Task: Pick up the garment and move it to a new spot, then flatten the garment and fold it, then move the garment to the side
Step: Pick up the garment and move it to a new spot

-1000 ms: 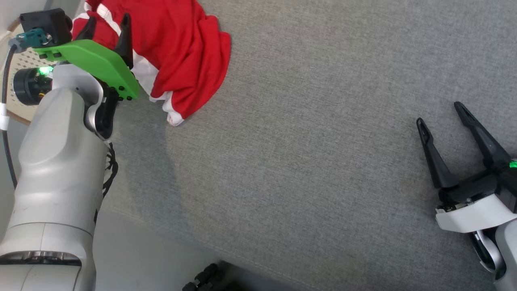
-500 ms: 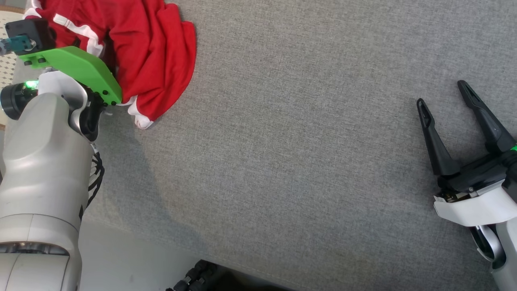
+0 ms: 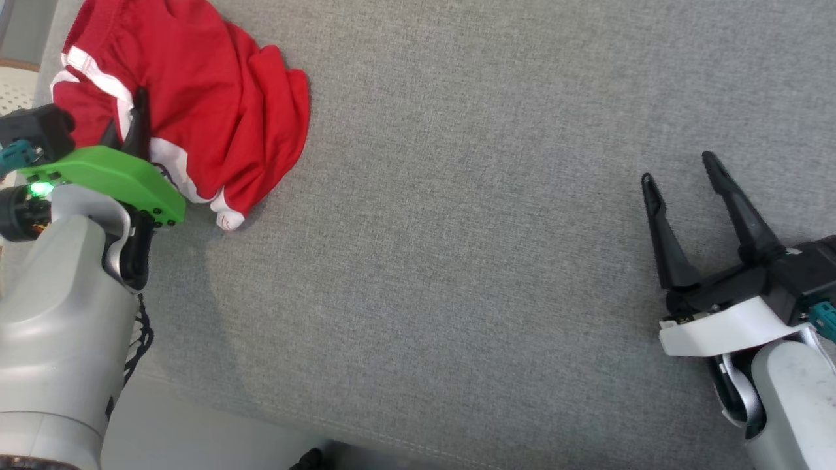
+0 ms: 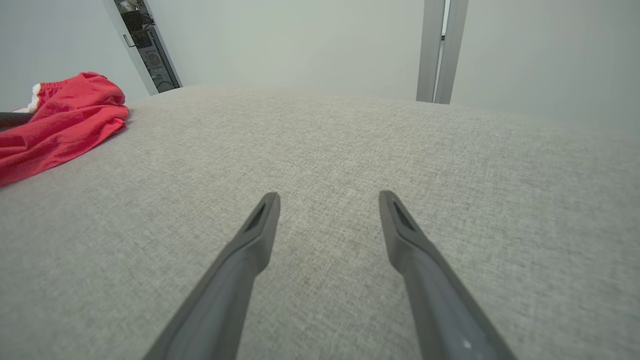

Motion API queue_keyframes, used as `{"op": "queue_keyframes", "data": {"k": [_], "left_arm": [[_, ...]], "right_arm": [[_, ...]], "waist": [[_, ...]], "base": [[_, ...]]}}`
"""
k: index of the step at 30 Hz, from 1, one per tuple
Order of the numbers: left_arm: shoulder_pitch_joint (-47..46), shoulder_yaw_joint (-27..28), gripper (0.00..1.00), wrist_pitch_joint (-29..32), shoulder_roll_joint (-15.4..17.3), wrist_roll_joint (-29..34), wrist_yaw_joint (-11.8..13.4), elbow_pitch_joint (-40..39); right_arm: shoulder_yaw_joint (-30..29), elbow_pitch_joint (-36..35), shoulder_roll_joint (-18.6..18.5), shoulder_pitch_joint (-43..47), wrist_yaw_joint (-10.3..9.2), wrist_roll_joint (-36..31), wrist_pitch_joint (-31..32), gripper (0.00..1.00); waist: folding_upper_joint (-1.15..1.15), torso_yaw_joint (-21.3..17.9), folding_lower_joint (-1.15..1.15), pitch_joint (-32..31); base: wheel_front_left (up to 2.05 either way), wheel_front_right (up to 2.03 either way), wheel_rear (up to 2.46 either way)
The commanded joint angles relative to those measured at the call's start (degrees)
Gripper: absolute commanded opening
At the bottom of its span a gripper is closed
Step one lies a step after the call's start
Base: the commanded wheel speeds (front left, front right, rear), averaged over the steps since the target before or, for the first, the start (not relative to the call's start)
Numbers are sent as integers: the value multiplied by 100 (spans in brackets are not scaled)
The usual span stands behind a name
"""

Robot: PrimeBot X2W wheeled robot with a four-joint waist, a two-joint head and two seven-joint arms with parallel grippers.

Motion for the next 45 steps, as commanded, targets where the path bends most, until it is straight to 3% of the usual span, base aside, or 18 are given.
{"op": "queue_keyframes", "data": {"k": [1,6,11,15,27,32,37,45], "left_arm": [[143,-43,0,-74,137,2,7,-118],[541,158,0,-151,474,227,7,-903],[1213,511,0,-145,536,625,121,-1994],[1788,637,0,-142,408,882,248,-2858],[2504,72,0,101,-76,1116,526,-4684],[2335,-204,0,182,-345,1220,580,-4853],[2275,-482,0,148,-606,1235,465,-4588],[2498,-924,0,-105,-827,1589,244,-3684]], "right_arm": [[58,116,117,91,-10,53,15,100],[58,219,474,226,-10,161,8,100],[-8,249,706,459,-10,200,9,100],[-133,207,822,636,-10,227,9,100],[-230,156,983,979,-10,268,9,100],[-173,143,1031,938,-10,281,9,100],[-201,115,1117,960,-10,283,9,100],[-230,56,1205,832,-10,253,9,100]], "waist": [[-1,-288,0,-487],[-1,-631,0,-1190],[-1,-1064,0,-1810],[-1,-1463,0,-2190],[-1,-2637,0,-2618],[-1,-3052,0,-2555],[-1,-3316,0,-2409],[-1,-3398,0,-1988]], "base": [[0,0,0],[0,0,0],[0,0,0],[0,0,0],[0,0,0],[0,0,0],[0,0,0],[0,0,0]]}}
